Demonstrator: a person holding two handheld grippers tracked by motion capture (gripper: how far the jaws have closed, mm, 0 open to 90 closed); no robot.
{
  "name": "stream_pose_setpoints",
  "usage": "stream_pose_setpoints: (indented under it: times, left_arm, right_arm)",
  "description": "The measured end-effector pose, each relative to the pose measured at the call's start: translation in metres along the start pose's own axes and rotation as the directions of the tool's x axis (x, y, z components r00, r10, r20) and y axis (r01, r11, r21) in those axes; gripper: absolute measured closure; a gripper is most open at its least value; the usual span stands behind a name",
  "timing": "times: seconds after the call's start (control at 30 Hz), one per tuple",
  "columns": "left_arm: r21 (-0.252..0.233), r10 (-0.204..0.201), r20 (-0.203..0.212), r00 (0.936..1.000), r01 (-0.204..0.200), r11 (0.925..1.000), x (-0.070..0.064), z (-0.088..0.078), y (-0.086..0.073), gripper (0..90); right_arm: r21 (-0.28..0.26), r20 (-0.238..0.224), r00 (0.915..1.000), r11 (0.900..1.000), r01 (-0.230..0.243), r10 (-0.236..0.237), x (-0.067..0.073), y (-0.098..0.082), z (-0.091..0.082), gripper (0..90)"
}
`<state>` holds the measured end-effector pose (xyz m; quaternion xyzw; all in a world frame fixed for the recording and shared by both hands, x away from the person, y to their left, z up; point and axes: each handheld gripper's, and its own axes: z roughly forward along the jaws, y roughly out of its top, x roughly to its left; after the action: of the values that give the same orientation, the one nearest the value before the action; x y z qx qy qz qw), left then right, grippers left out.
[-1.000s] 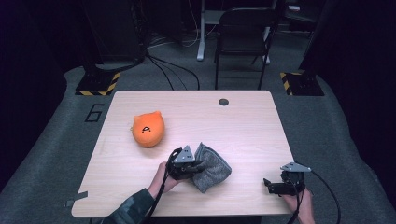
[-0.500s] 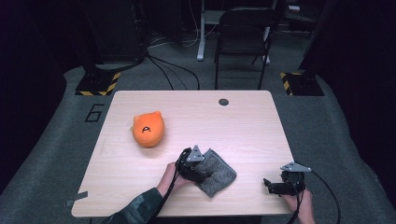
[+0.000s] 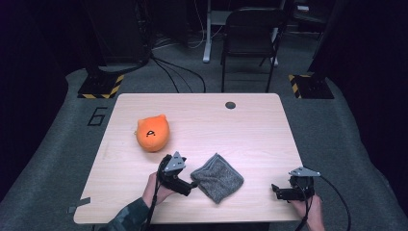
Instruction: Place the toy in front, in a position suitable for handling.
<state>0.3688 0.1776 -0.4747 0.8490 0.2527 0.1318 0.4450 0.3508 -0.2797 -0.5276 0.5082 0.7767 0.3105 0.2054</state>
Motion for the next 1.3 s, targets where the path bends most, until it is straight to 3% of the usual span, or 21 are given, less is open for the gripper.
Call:
stream_pose_setpoints:
  times: [0.03,0.27,0.33,0.37,0.4,0.43,0.47,0.5,0.53,0.57,0.6,0.7,0.83,0.9,1.0,1.1,1.13,1.17,1.2,1.3]
  left_arm:
    - [-0.004,0.007,-0.017,0.9998,-0.008,1.0000,0.002,-0.005,-0.004,0.1]
    - [-0.021,-0.068,-0.067,0.9955,0.066,0.9976,0.022,-0.036,-0.036,0.1]
    - [-0.023,-0.110,-0.098,0.9891,0.108,0.9939,0.036,-0.050,-0.051,0.0]
    - [-0.023,-0.110,-0.098,0.9891,0.108,0.9939,0.036,-0.050,-0.051,0.0]
    - [-0.023,-0.116,-0.142,0.9831,0.113,0.9933,0.046,-0.058,-0.063,0.0]
    - [-0.023,-0.116,-0.142,0.9831,0.113,0.9933,0.046,-0.058,-0.063,0.0]
    - [0.003,-0.107,-0.206,0.9727,0.110,0.9940,0.056,-0.064,-0.074,0.0]
    - [0.016,-0.124,-0.222,0.9673,0.130,0.9913,0.061,-0.067,-0.079,0.0]
    - [0.016,-0.124,-0.222,0.9673,0.130,0.9913,0.061,-0.067,-0.079,0.0]
    - [0.015,-0.152,-0.230,0.9612,0.159,0.9871,0.071,-0.071,-0.089,0.0]
    - [0.015,-0.152,-0.230,0.9612,0.159,0.9871,0.071,-0.071,-0.089,0.0]
    - [0.012,-0.164,-0.267,0.9496,0.173,0.9848,0.084,-0.076,-0.099,0.0]
    - [0.035,-0.183,-0.262,0.9475,0.199,0.9794,0.093,-0.076,-0.104,0.0]
    - [0.037,-0.214,-0.264,0.9405,0.231,0.9722,0.099,-0.075,-0.106,0.0]
    - [0.051,-0.224,-0.270,0.9364,0.246,0.9679,0.102,-0.073,-0.108,0.0]
    - [0.054,-0.237,-0.269,0.9336,0.260,0.9641,0.104,-0.073,-0.111,0.0]
    - [0.050,-0.262,-0.266,0.9277,0.285,0.9572,0.107,-0.072,-0.115,0.0]
    - [0.050,-0.262,-0.266,0.9277,0.285,0.9572,0.107,-0.072,-0.115,0.0]
    - [0.067,-0.279,-0.265,0.9231,0.306,0.9496,0.109,-0.072,-0.117,0.0]
    - [0.052,-0.278,-0.271,0.9217,0.302,0.9517,0.109,-0.072,-0.117,0.0]
  right_arm:
    - [0.001,-0.001,1.0000,1.000,-0.001,0.001,0.000,0.000,0.000,0.0]
    - [0.016,0.005,1.0000,1.000,-0.009,0.008,0.000,0.002,0.000,0.0]
    - [0.026,-0.003,0.9998,0.999,-0.021,0.021,0.003,0.004,0.000,0.0]
    - [0.026,-0.003,0.9998,0.999,-0.021,0.021,0.003,0.004,0.000,0.0]
    - [0.017,-0.015,0.9997,1.000,-0.018,0.018,0.005,0.008,-0.002,0.0]
    - [0.007,-0.020,0.9997,1.000,-0.012,0.012,0.006,0.010,-0.004,0.0]
    - [0.001,-0.026,0.9996,1.000,-0.013,0.013,0.008,0.013,-0.006,0.0]
    - [-0.010,-0.033,0.9994,1.000,-0.010,0.010,0.010,0.016,-0.008,0.0]
    - [-0.010,-0.033,0.9994,1.000,-0.010,0.010,0.010,0.016,-0.008,0.0]
    - [-0.016,-0.043,0.9990,1.000,0.008,-0.009,0.017,0.022,-0.011,0.5]
    - [-0.021,-0.051,0.9986,1.000,0.014,-0.015,0.021,0.025,-0.013,0.6]
    - [-0.026,-0.076,0.9964,0.999,0.036,-0.037,0.033,0.034,-0.014,0.5]
    - [-0.029,-0.101,0.9939,0.999,0.042,-0.045,0.046,0.041,-0.015,0.4]
    - [-0.034,-0.131,0.9888,0.997,0.069,-0.073,0.060,0.049,-0.013,0.2]
    - [-0.038,-0.158,0.9814,0.994,0.105,-0.110,0.077,0.057,-0.011,0.0]
    - [-0.045,-0.193,0.9749,0.994,0.104,-0.111,0.090,0.063,-0.008,0.0]
    - [-0.046,-0.239,0.9650,0.994,0.099,-0.107,0.101,0.070,-0.002,0.0]
    - [-0.046,-0.239,0.9650,0.994,0.099,-0.107,0.101,0.070,-0.002,0.0]
    - [-0.036,-0.239,0.9565,0.986,0.163,-0.167,0.118,0.076,0.005,0.0]
    - [-0.031,-0.250,0.9498,0.982,0.186,-0.188,0.129,0.080,0.011,0.0]
